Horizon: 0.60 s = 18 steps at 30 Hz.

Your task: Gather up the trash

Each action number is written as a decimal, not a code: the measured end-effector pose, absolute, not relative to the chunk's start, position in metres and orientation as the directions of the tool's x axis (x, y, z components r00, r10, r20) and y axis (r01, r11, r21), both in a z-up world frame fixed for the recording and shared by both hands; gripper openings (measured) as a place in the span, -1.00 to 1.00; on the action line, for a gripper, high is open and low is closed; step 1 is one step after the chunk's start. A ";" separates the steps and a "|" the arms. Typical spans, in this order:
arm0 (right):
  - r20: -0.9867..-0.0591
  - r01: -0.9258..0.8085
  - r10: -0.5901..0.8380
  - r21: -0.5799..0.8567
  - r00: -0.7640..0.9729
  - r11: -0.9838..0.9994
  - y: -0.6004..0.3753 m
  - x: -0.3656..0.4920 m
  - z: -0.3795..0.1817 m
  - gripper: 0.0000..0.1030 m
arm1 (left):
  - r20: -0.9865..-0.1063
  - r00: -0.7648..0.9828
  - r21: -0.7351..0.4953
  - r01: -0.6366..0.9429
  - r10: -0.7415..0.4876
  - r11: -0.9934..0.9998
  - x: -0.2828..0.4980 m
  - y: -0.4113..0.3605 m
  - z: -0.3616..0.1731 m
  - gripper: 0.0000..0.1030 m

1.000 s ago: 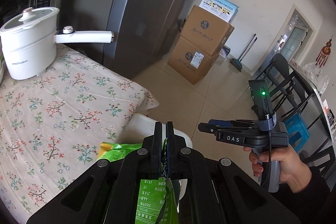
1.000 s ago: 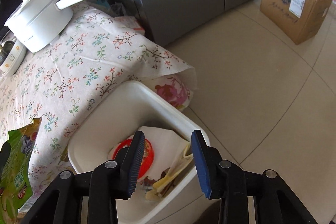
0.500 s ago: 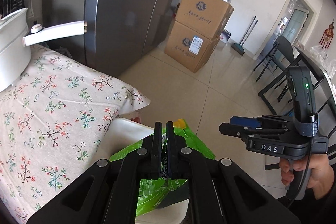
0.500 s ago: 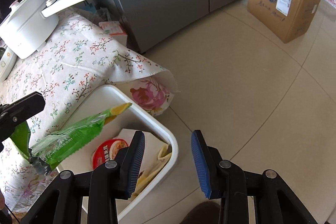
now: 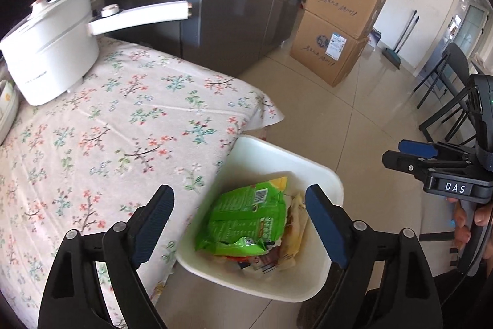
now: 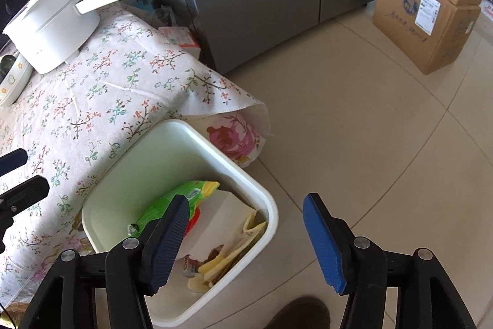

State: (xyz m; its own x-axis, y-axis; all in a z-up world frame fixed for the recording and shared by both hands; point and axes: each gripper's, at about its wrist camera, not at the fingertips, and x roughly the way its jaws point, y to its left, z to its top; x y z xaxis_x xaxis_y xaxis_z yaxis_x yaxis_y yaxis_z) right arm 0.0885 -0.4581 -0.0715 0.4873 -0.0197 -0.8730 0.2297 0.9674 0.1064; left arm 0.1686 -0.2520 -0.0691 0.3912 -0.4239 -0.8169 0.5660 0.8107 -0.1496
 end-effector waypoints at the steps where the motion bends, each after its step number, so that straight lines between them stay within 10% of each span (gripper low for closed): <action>1: -0.871 0.222 -0.016 0.107 0.491 0.969 -0.453 0.089 -0.070 0.34 | -0.818 0.401 -0.144 0.550 -0.412 0.823 0.166 -0.241 -0.068 0.84; 18: -0.777 -0.062 0.033 -0.007 0.628 0.998 -0.309 0.054 -0.026 0.78 | -0.762 0.629 0.007 0.243 -0.152 0.970 0.065 -0.099 -0.025 1.00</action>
